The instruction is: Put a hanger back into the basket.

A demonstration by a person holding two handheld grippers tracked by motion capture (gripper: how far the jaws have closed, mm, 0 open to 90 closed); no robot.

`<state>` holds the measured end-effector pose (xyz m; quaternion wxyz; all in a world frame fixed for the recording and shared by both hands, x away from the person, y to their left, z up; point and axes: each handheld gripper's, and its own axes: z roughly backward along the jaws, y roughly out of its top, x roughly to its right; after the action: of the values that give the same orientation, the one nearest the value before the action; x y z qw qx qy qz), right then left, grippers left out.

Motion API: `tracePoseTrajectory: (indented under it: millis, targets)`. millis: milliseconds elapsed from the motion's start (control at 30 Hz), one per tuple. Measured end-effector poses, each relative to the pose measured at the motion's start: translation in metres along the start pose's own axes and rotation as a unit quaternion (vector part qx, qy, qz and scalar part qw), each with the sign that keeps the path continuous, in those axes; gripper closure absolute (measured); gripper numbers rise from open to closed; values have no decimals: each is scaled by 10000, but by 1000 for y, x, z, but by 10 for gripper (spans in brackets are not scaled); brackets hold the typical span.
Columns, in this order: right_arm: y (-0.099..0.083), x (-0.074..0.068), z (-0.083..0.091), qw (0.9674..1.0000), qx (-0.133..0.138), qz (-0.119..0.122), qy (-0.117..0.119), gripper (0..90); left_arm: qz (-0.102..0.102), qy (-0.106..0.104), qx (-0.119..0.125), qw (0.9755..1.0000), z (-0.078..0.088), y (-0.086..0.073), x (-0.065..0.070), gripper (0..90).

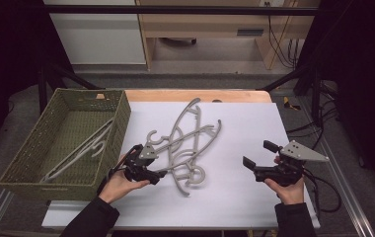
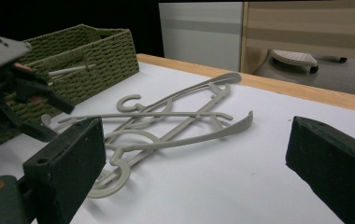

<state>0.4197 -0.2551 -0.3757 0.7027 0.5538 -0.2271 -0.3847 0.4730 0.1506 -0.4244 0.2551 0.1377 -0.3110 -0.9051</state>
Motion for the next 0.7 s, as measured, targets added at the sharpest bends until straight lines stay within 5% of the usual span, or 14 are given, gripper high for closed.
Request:
tracePoseTrajectory:
  millis: [100, 400, 700]
  targets:
    - [0, 0, -1, 10000, -27, 22, 12, 52, -174, -42, -318, 9993, -11, 0, 0, 377]
    - [-1, -1, -4, 9999, -115, 37, 65, 54, -393, -215, -748, 9962, -34, 4, 0, 587]
    - [-2, -1, -5, 9999, -111, 23, 68, 55, -352, -219, -818, 9958, -38, 4, -4, 750]
